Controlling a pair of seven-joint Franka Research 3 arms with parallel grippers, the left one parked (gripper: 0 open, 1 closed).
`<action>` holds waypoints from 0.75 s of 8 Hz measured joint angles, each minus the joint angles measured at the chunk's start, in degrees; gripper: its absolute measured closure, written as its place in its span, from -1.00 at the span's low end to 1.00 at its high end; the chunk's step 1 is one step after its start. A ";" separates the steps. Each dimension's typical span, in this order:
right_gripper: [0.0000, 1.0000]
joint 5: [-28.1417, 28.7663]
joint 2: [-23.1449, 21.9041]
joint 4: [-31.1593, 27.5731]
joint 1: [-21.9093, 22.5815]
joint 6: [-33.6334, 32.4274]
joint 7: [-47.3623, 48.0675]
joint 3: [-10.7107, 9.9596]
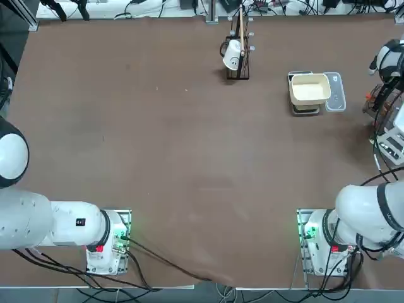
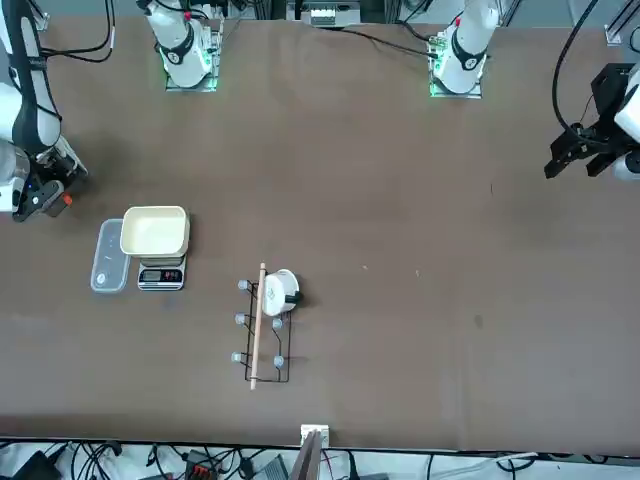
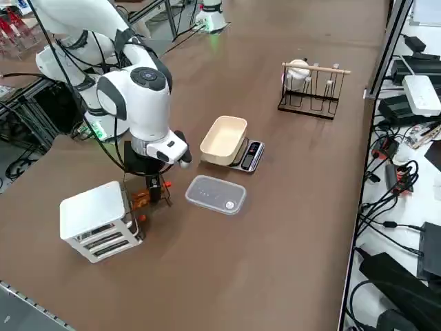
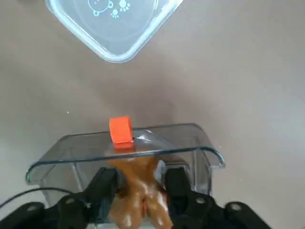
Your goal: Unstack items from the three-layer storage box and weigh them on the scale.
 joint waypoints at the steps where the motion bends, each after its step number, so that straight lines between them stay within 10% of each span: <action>1: 0.25 0.02 -0.36 0.04 0.01 -0.01 0.04 0.02; 6: 0.27 9.01 -6.37 5.97 1.74 -14.27 1.01 1.07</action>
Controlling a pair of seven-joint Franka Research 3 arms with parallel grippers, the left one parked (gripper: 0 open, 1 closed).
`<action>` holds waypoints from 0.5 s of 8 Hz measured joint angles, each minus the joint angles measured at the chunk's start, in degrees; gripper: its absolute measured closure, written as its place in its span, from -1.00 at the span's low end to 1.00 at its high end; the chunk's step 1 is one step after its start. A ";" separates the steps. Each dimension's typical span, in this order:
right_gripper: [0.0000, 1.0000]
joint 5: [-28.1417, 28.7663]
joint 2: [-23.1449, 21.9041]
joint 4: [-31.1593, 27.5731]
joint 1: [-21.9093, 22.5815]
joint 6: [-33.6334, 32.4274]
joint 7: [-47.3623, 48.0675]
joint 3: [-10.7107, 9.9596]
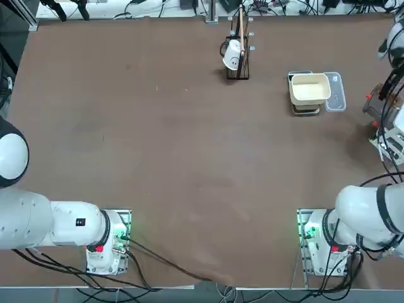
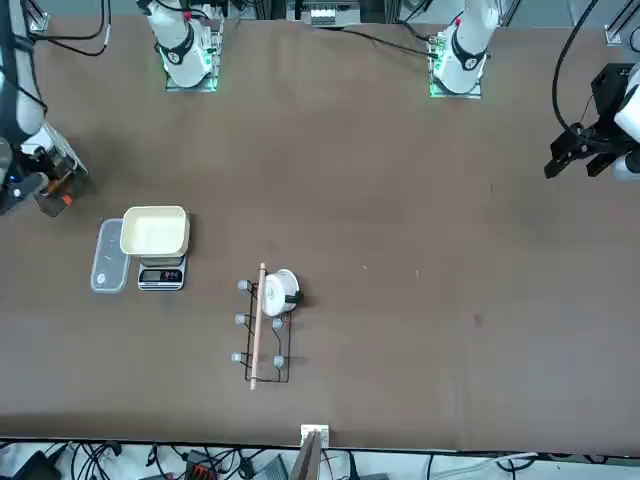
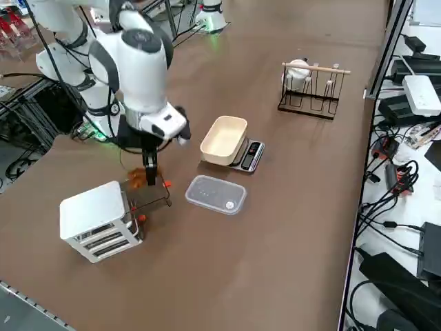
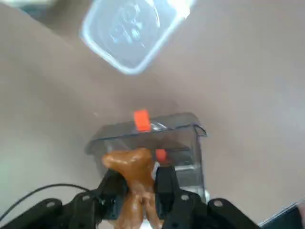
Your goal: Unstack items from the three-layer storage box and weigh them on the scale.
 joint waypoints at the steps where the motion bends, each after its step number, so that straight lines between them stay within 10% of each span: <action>1: 0.27 6.21 -0.67 3.00 1.45 -4.57 2.03 0.12; 4: 0.27 15.91 0.48 6.17 8.44 -8.14 23.14 0.46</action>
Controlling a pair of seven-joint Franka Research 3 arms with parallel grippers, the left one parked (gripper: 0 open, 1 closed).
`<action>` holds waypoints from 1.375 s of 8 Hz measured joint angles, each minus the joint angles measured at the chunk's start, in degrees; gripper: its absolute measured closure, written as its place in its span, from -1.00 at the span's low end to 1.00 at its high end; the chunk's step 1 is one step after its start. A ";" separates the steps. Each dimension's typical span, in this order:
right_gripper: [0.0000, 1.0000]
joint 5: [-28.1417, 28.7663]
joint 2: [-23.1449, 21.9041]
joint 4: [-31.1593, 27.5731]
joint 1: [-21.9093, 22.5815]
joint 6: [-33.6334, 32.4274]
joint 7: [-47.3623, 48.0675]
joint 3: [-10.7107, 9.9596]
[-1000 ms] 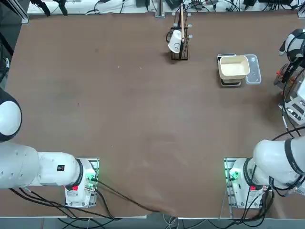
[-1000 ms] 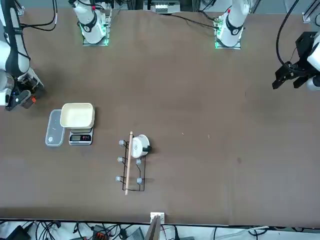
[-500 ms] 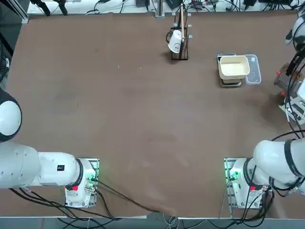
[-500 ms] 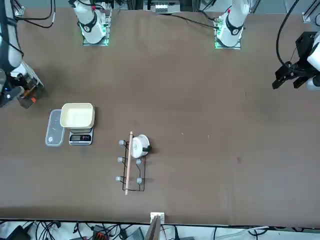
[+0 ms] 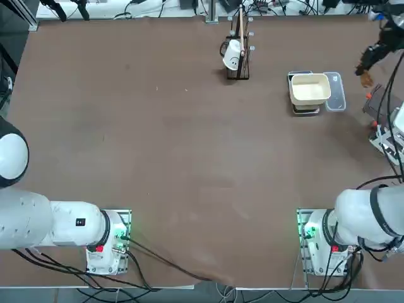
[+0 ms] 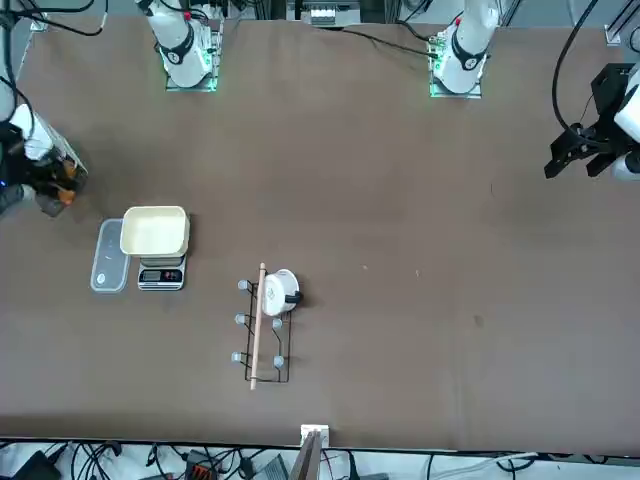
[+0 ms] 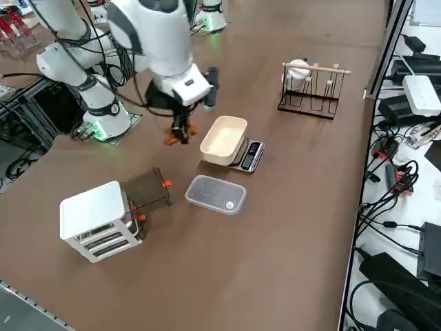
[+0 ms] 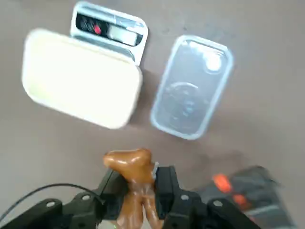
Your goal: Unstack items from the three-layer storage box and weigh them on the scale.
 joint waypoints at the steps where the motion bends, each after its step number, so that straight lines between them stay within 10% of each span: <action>1: 0.28 0.66 1.40 0.02 3.53 0.38 9.00 0.12; 7: 0.25 0.73 10.76 -0.74 11.31 12.08 26.81 0.04; 11: -1.00 0.67 11.12 -0.87 11.78 13.23 26.87 -0.06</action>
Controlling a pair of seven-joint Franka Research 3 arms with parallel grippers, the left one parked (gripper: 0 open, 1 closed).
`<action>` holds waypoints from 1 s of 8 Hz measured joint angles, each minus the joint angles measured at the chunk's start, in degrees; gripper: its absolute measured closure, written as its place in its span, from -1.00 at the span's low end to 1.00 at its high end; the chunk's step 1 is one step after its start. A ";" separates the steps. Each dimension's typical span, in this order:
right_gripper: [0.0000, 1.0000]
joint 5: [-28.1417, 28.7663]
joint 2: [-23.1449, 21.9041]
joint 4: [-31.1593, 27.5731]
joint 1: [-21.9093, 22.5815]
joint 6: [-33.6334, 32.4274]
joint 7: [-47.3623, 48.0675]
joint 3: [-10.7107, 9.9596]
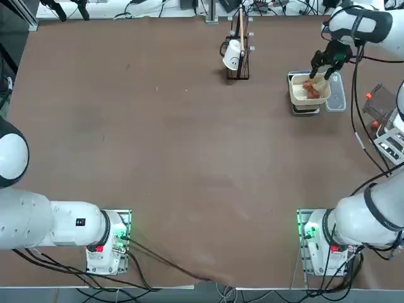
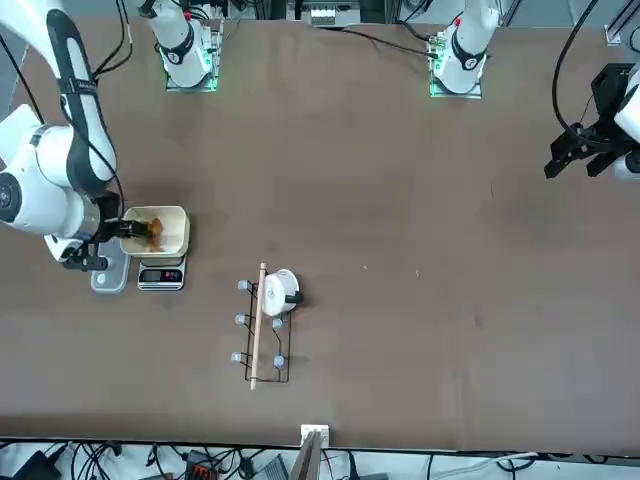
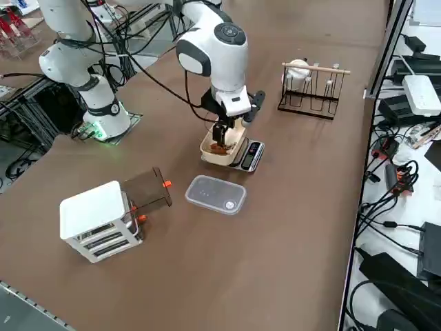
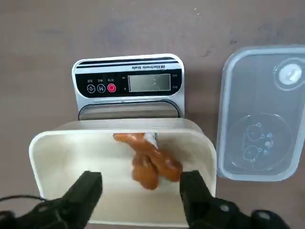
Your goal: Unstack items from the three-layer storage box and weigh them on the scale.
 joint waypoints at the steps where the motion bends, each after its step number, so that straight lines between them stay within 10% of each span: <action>1: -0.98 -1.21 -0.85 0.15 -0.01 -0.84 -1.75 -0.35; 2: -0.86 -4.43 -2.19 0.31 -0.07 -3.45 -5.56 -1.16; 6: 0.85 -12.83 -5.43 0.15 -3.15 -10.29 -30.26 -4.93; 8: 0.96 -21.04 -5.02 -2.27 -4.24 -10.12 -35.03 -4.97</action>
